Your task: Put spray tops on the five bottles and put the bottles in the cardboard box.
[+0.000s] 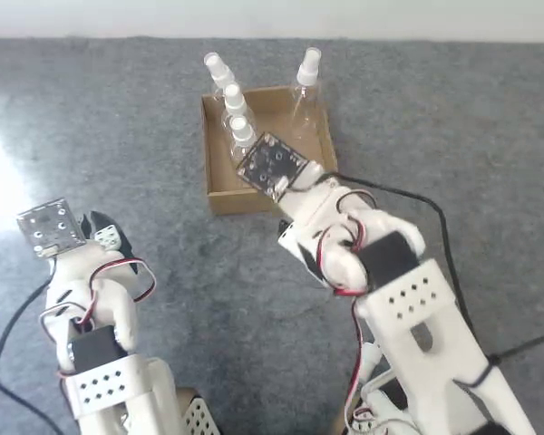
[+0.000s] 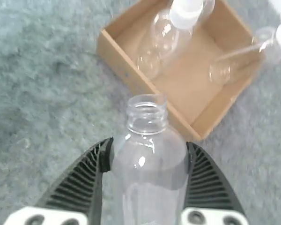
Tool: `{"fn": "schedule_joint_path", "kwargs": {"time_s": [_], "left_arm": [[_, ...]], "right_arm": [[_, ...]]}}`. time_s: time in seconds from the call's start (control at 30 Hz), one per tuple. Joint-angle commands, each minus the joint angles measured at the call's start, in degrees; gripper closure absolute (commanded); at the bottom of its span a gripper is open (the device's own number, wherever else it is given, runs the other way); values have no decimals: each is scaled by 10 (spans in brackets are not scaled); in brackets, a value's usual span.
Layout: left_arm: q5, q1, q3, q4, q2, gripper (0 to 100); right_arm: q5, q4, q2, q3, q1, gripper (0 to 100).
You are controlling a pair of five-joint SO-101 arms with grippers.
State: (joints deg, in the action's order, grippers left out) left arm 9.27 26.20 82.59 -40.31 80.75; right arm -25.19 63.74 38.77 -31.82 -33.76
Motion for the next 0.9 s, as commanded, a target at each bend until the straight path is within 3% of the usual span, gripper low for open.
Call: {"fn": "schedule_joint_path", "kwargs": {"time_s": [0.0, 0.17, 0.37, 0.87], "left_arm": [[-4, -3, -2, 17, 7, 962], [-4, -3, -2, 17, 7, 962], [-4, -3, -2, 17, 7, 962], [-4, -3, -2, 17, 7, 962]], "right_arm": [[5, -44, 55, -20, -13, 890], [9, -66, 81, -66, -13, 890], [69, -67, 99, -83, -11, 890], [70, -73, 201, -152, -12, 890]]}}
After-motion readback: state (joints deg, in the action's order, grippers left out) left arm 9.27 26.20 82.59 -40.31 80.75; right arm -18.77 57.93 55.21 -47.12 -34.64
